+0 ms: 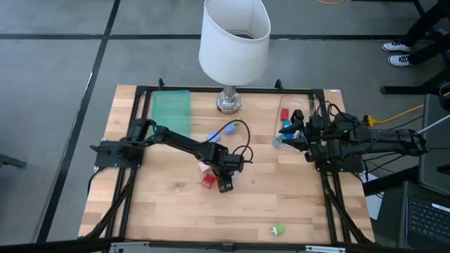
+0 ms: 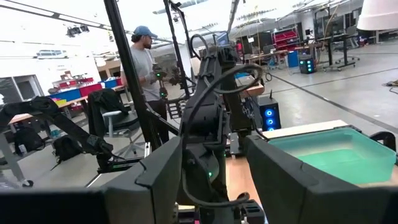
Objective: Pick & Place Office items
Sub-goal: Put the white digital timer into the transparent bin
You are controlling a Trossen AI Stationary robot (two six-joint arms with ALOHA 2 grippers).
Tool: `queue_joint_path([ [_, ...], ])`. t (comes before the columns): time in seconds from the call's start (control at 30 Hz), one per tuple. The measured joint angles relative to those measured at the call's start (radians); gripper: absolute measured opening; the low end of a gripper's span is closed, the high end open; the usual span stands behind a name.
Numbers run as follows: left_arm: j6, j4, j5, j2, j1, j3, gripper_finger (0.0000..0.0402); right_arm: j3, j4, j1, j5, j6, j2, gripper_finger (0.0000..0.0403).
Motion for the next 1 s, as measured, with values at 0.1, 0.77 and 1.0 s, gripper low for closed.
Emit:
queue_joint_path([
  [0.1, 0.017, -0.020, -0.047, 0.030, -0.005, 0.024, 0.0215, 0.000, 0.006, 0.000, 0.000, 0.007, 0.000, 0.0187],
  [0.77, -0.021, 0.040, -0.130, 0.091, 0.012, 0.051, 0.0215, 0.000, 0.021, 0.000, -0.005, 0.056, 0.000, 0.0187],
  [1.0, -0.023, -0.093, -0.180, 0.072, 0.017, 0.189, 0.0215, 0.000, 0.029, 0.000, -0.005, 0.044, 0.000, 0.0187],
])
